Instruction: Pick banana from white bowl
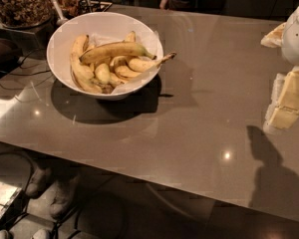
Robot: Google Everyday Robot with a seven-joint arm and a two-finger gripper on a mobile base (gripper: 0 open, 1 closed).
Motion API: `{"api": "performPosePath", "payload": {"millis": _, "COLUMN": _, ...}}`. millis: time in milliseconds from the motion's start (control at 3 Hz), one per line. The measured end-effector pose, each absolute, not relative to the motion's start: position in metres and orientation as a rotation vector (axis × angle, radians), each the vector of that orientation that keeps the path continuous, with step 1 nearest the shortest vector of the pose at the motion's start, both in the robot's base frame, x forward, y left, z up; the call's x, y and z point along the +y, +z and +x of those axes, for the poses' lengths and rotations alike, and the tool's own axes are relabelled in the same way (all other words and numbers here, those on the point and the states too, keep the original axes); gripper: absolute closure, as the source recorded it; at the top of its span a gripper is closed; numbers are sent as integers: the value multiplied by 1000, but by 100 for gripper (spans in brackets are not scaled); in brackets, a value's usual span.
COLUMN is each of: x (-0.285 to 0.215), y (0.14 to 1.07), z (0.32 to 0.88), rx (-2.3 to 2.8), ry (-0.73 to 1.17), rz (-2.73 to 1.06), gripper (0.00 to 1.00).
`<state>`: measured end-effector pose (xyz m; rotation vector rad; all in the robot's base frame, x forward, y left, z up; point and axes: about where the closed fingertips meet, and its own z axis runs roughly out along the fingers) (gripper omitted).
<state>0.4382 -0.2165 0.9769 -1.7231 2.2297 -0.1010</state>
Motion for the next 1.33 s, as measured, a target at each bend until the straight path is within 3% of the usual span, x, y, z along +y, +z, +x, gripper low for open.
{"api": "performPosePath", "payload": {"millis": 667, "x": -214, "y": 980, "z": 440, "rx": 2235, "ry": -132, "rz": -1708, "gripper": 0}}
{"api": "performPosePath", "payload": {"millis": 1333, "x": -164, "y": 1008, "z": 469, "rx": 2229, "ry": -254, "rz": -1751, "gripper": 0}}
